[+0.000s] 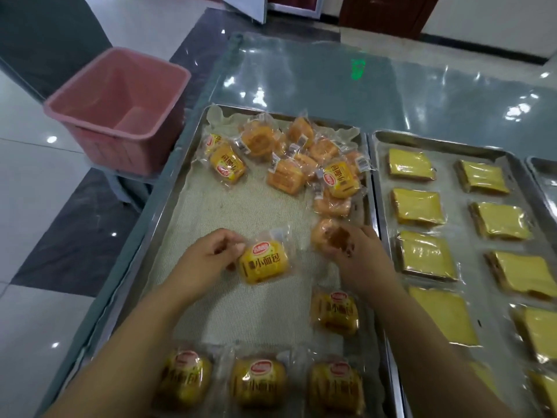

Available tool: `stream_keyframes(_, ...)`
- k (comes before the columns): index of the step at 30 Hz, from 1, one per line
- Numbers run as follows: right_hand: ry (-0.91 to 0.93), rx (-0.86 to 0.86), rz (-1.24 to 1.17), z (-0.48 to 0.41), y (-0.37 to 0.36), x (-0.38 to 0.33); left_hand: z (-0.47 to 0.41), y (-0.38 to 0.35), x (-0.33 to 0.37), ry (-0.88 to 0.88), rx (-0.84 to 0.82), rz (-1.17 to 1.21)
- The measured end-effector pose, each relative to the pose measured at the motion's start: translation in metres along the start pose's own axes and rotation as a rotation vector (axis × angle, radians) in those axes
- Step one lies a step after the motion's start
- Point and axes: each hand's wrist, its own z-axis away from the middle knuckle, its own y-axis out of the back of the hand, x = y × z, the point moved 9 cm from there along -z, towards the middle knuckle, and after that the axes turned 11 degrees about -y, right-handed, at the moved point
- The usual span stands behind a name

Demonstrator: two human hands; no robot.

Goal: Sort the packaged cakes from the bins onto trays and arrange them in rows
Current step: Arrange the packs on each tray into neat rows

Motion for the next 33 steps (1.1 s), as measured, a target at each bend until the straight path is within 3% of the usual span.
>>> stream_keyframes(7, -0.008, 0.038, 0.030, 0.021, 0.006, 0.010, 0.015, -0.044, -0.009, 0.026, -0.318, -0.139)
stream_keyframes(14, -0.002, 0.137, -0.022, 0.031, 0.020, 0.007, 0.020, -0.054, -0.018, 0.066, -0.413, -0.212)
stream_keyframes(18, -0.017, -0.056, -0.316, 0.031, 0.010, -0.002, 0.016, -0.048, -0.009, -0.003, -0.364, -0.375)
stream_keyframes(21, -0.078, -0.246, -0.550, 0.038, 0.004, -0.014, 0.011, -0.036, 0.011, -0.077, -0.237, -0.448)
stream_keyframes(23, -0.142, -0.379, -0.594, 0.042, -0.004, -0.019, 0.010, -0.032, 0.028, -0.154, -0.171, -0.348)
stream_keyframes(26, -0.157, -0.551, -0.583, 0.049, -0.018, -0.028, 0.010, -0.040, 0.046, -0.196, -0.201, -0.096)
stream_keyframes(30, -0.185, -0.647, -0.672, 0.050, -0.028, -0.035, 0.010, -0.045, 0.054, -0.141, -0.195, 0.247)
stream_keyframes(33, -0.158, -0.687, -0.789, 0.049, -0.031, -0.038, 0.009, -0.033, 0.047, -0.100, -0.068, 0.283)
